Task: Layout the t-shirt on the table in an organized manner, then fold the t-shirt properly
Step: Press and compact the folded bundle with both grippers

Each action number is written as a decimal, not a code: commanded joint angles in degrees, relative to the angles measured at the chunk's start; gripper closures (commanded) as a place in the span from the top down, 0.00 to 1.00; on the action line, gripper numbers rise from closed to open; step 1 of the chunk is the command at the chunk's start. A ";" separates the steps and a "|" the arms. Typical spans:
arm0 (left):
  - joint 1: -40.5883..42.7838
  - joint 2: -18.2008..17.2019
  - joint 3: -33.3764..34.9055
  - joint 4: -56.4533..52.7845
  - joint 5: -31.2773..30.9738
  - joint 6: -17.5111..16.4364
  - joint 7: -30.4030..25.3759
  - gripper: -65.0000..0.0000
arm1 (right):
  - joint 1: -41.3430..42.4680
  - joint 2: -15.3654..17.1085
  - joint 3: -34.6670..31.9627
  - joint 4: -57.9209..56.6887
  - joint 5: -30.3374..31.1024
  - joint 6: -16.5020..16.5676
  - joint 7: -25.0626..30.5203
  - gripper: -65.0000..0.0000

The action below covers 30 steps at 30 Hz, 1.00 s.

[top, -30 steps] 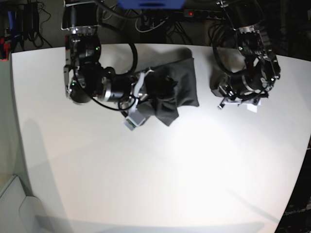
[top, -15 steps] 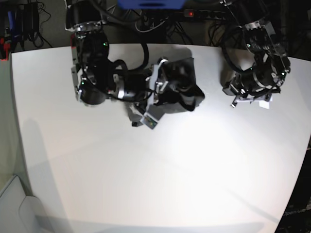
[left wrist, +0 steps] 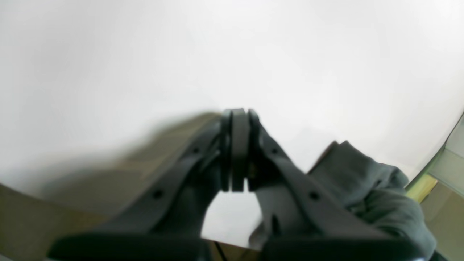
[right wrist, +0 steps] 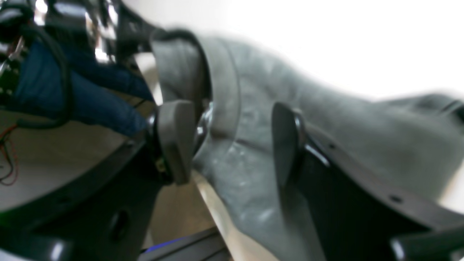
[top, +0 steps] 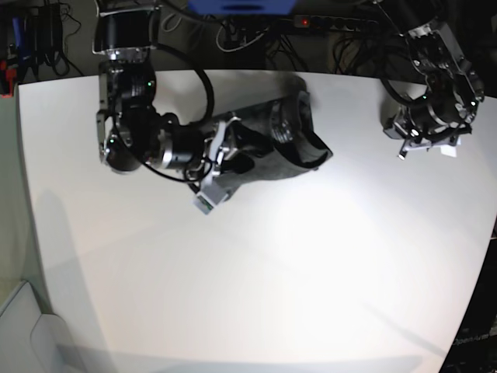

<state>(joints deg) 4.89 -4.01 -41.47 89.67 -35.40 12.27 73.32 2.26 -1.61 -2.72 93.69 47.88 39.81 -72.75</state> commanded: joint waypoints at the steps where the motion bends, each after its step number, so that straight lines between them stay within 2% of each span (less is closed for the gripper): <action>1: -0.62 -0.78 -0.24 1.01 -1.04 0.08 -0.13 0.00 | 0.77 -1.43 -0.40 1.04 2.19 0.19 1.67 0.54; 3: -0.27 -0.78 -0.33 1.01 -1.04 0.08 -0.04 0.00 | 0.16 -2.39 -1.45 1.12 2.19 0.19 1.67 0.50; 7: 0.61 -0.52 -0.33 2.86 -1.04 0.08 -0.04 0.00 | 0.33 -3.10 -4.27 0.77 2.01 0.19 1.85 0.34; 10: 1.93 -0.43 -0.24 4.71 -1.04 0.08 -0.04 0.00 | 1.03 -3.18 -5.32 0.51 1.92 0.19 5.01 0.20; 12: 2.54 -0.34 -0.15 5.58 -1.04 0.08 -0.04 0.00 | 1.30 -3.01 -6.91 -1.60 1.92 0.19 6.95 0.15; 17: 4.13 -0.34 -0.33 5.67 -1.04 0.08 -0.13 0.00 | 4.46 -3.10 -9.02 -10.66 2.01 0.19 10.03 0.14; 25: 5.44 -0.34 -0.42 5.76 -1.04 0.08 -0.13 0.00 | 9.12 -2.92 -16.49 -21.38 2.01 0.19 19.34 0.14; 30: 5.62 -0.43 -0.42 5.76 -1.04 0.08 -0.13 0.00 | 11.67 -2.92 -17.45 -30.88 2.01 0.19 24.97 0.14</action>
<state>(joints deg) 10.87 -3.81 -41.80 94.30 -35.44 12.27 73.08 12.51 -3.97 -20.16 61.84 48.77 39.59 -48.27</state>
